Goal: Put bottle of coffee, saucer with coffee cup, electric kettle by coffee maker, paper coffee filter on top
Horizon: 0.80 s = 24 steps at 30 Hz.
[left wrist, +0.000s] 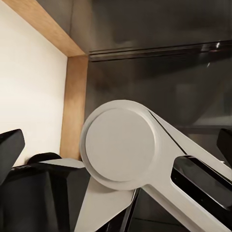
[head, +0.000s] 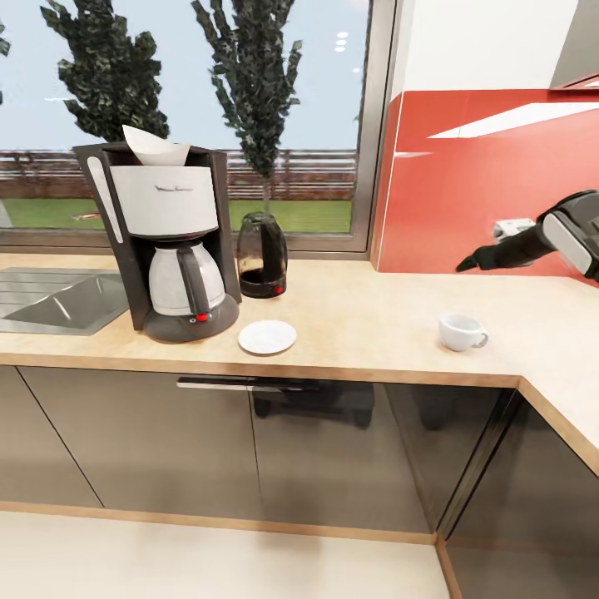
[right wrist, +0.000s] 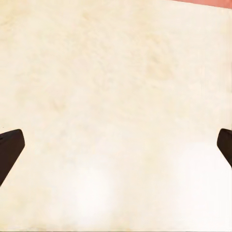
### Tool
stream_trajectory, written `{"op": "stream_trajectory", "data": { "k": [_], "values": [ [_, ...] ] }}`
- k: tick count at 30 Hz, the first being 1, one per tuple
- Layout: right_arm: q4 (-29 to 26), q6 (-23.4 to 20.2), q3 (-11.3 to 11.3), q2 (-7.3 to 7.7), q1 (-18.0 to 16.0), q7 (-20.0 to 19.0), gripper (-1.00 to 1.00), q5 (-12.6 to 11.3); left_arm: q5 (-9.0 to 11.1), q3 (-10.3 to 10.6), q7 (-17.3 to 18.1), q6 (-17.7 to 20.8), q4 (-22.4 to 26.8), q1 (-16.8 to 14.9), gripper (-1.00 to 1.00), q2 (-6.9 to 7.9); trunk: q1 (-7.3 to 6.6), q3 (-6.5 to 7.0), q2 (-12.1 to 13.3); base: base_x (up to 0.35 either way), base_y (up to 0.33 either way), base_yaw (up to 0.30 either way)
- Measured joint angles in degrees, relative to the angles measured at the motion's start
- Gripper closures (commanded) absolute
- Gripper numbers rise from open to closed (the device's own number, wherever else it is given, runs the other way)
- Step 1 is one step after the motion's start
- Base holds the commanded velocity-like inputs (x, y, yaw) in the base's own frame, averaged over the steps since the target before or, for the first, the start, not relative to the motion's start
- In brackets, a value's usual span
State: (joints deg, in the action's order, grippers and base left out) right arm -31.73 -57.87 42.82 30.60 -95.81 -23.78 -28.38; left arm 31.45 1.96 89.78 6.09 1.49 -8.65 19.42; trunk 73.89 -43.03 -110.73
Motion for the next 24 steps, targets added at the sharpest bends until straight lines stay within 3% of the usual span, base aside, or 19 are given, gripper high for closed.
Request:
{"op": "stream_trajectory", "data": {
  "k": [3, 5, 8, 15, 24],
  "values": [
    [0.0, 0.0, 1.5, 1.8, 0.0, -1.5, -1.0, -0.2, 0.0, 0.0, 0.0, 0.0, 0.0, 0.0, -1.0, 0.0, 0.0, 0.0, 0.0, 0.0, 0.0, 0.0],
    [0.0, 0.0, 5.1, 3.52, 0.0, -6.0, -1.0, 0.0, 0.0, 0.0, 0.0, 0.0, 0.0, 0.0, -1.0, 0.0, 0.0, 0.0, 0.0, 0.0, 0.0, 0.0],
    [0.0, 0.1, 10.0, 5.59, 0.0, -13.1, -1.0, 2.6, 0.0, 0.0, 0.0, 0.1, 0.0, 0.0, -1.0, 0.0, 0.0, 0.0, 0.0, 0.0, 0.0, 0.0],
    [0.1, 0.2, 11.9, 6.69, 0.0, -19.2, -1.0, 6.9, 0.0, 0.0, 0.0, 0.1, 0.0, 0.0, -1.0, 0.0, 0.0, 0.0, 0.0, 0.0, 0.0, 0.0],
    [0.1, 0.3, 12.2, 7.17, 0.1, -20.3, -1.0, 7.5, 0.0, 0.0, 0.0, 0.2, 0.0, 0.0, -1.0, 0.0, 0.0, 0.0, 0.0, 0.0, 0.0, 0.0]
  ]
}}
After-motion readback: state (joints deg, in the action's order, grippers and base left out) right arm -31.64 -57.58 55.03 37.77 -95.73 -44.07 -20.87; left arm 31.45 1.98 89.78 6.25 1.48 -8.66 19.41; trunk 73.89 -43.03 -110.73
